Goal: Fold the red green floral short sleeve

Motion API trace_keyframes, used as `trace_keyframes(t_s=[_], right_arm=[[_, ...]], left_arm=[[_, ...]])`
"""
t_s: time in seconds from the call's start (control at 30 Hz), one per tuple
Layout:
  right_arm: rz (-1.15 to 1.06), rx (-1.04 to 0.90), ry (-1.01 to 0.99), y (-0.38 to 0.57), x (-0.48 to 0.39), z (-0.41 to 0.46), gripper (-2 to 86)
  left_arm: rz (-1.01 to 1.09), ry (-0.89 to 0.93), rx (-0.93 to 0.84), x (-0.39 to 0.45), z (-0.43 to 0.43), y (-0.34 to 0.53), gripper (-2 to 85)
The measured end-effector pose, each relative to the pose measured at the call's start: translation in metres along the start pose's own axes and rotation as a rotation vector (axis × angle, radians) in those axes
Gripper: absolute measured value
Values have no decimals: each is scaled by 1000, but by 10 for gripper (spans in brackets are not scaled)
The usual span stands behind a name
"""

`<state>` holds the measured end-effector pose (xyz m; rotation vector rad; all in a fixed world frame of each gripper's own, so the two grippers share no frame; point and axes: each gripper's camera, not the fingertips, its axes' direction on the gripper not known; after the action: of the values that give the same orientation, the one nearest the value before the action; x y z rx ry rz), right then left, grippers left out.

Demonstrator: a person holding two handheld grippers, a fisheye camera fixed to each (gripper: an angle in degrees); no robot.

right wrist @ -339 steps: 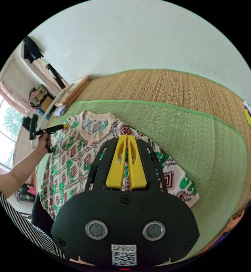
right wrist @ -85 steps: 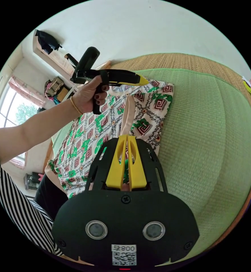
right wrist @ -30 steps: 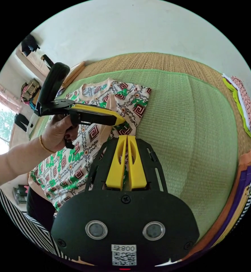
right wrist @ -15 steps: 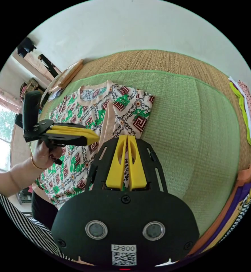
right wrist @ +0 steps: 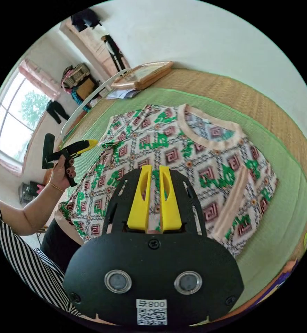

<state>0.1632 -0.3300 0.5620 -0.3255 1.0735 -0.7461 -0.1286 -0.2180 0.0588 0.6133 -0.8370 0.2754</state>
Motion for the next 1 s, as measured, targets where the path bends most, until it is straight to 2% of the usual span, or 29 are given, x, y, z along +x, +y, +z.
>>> trace_keyframes(t_s=[0.1,0.5,0.7,1.0], right_arm=[[-74,-35,-3,-45,-42,31,67],[-253,-159,80,-203,-161,166,80],[-291,-231,195,-236,-194,223,80],[-326,-207,296,-242,-202,239,59]], left_arm=[[-7,-35,-48,-20,-13,-3,91],[55,55,-95,-53,-77,-5,42],[53,113,-106,-64,-102,-6,24],[78,108,-119,-62,-134,-2,19]])
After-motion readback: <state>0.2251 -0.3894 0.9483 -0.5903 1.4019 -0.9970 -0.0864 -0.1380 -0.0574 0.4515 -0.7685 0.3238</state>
